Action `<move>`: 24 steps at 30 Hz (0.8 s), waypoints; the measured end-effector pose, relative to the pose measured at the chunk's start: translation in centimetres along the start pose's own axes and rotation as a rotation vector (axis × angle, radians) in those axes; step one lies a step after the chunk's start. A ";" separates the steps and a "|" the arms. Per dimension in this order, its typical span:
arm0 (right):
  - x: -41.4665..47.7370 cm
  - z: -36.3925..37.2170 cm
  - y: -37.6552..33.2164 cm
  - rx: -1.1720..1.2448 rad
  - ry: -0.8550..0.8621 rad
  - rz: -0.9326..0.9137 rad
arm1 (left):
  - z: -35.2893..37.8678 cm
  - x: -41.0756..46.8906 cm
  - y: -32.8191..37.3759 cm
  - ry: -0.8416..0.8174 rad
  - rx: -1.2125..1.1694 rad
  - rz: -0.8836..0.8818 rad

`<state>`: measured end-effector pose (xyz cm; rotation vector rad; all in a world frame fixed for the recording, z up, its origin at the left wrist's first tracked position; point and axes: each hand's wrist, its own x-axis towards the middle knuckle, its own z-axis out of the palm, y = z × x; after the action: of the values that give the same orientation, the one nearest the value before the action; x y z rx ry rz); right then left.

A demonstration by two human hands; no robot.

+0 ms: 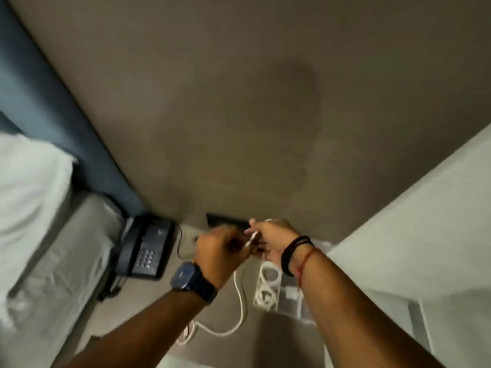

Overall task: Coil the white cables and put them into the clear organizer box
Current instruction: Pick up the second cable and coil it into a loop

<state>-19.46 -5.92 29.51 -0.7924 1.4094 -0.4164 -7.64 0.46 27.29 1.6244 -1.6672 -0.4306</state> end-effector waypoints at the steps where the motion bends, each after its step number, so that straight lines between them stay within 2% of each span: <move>1: -2.1 -0.1 -2.6 -0.022 0.004 -0.056 | -2.0 0.6 1.7 -0.017 -0.017 0.016; 6: -14.9 -0.9 -16.8 -0.235 0.065 -0.378 | -13.8 6.4 9.5 0.082 -0.056 -0.002; 8: -20.9 -0.3 -21.5 -0.248 0.049 -0.458 | -18.4 8.8 13.1 0.122 -0.100 0.019; 12: -32.3 1.5 -27.3 -0.080 -0.025 -0.547 | -25.4 11.6 21.4 0.045 -0.298 0.128; 14: -37.7 2.0 -29.1 0.070 -0.087 -0.607 | -28.0 12.1 25.6 -0.049 -0.474 0.183; 17: -44.8 2.5 -30.6 0.287 -0.187 -0.731 | -30.9 11.8 30.9 -0.076 -0.657 0.199; 20: -50.3 3.0 -30.9 0.407 -0.336 -0.872 | -33.0 11.1 35.0 -0.064 -0.734 0.171; 24: -54.7 3.5 -31.0 0.541 -0.536 -1.081 | -35.0 10.7 39.0 -0.063 -0.667 0.319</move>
<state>-18.20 11.33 90.04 -1.0522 0.2329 -1.2394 -9.30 4.65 80.63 0.8519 -1.5612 -0.7767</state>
